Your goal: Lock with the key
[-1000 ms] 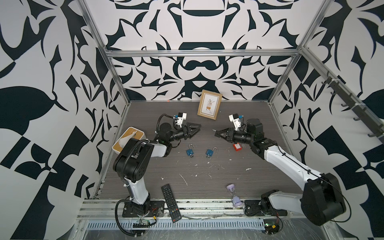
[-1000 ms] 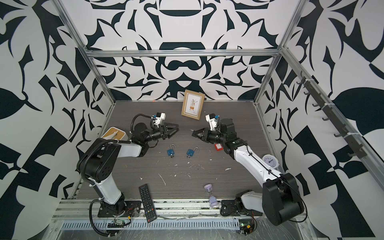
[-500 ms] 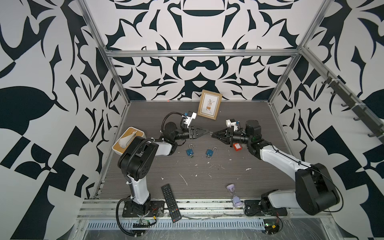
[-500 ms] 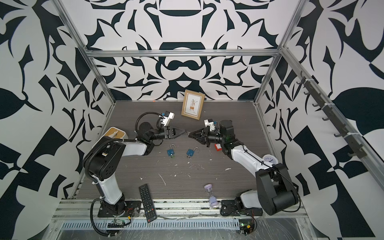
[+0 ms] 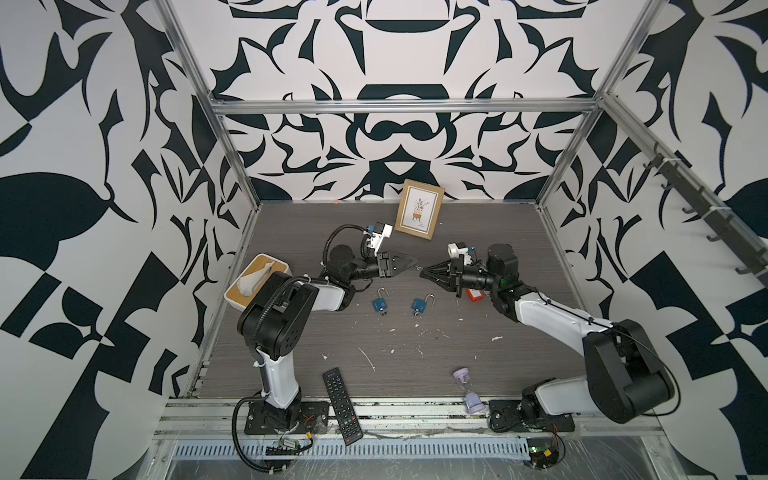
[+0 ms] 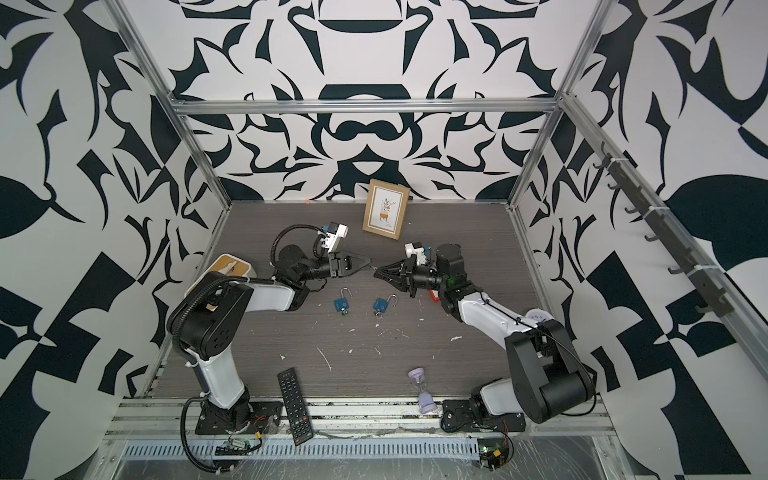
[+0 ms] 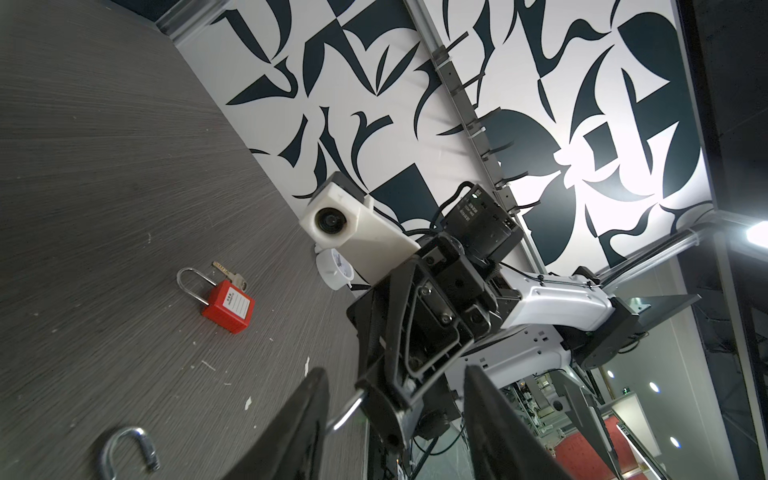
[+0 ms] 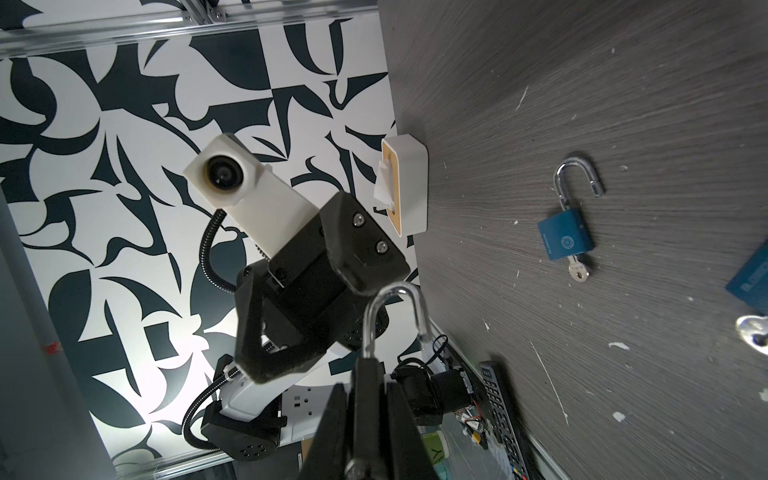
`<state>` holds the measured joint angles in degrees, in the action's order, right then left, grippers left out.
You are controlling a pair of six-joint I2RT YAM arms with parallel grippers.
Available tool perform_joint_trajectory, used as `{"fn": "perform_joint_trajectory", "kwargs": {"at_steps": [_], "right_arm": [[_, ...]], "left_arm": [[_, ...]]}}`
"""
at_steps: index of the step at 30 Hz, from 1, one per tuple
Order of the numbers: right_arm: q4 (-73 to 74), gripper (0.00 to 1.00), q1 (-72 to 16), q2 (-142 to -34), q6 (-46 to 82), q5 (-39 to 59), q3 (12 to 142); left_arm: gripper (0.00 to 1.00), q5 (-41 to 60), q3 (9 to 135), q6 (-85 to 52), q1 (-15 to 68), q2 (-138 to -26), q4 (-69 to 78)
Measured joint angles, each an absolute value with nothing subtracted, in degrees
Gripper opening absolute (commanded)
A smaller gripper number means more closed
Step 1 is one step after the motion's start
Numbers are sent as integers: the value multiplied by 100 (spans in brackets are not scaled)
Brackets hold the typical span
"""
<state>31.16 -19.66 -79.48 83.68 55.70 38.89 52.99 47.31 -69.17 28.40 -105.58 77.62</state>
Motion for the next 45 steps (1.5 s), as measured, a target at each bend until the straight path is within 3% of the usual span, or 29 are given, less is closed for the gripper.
{"fn": "perform_joint_trajectory", "kwargs": {"at_steps": [23, 26, 37, 43, 45], "right_arm": [[3627, 0, -2003, -7907, 8545, 5596, 3839], [3448, 0, -2003, -7905, 8254, 5594, 3854], [1806, 0, -2010, -7419, 6361, 5334, 4125], [1743, 1, -2008, -7389, 5966, 5280, 4130], [1739, 9, -2008, -7387, 5913, 5251, 4130]], "left_arm": [[36, 5336, 4731, -7057, 3039, -10665, 7822], [34, 5336, 4707, -7094, 3041, -10665, 7837], [0, 5343, 4650, -7262, 3070, -10665, 7870], [0, 5266, 4639, -7371, 3085, -10665, 7883], [0, 5177, 4580, -7380, 3094, -10663, 7909]]}}
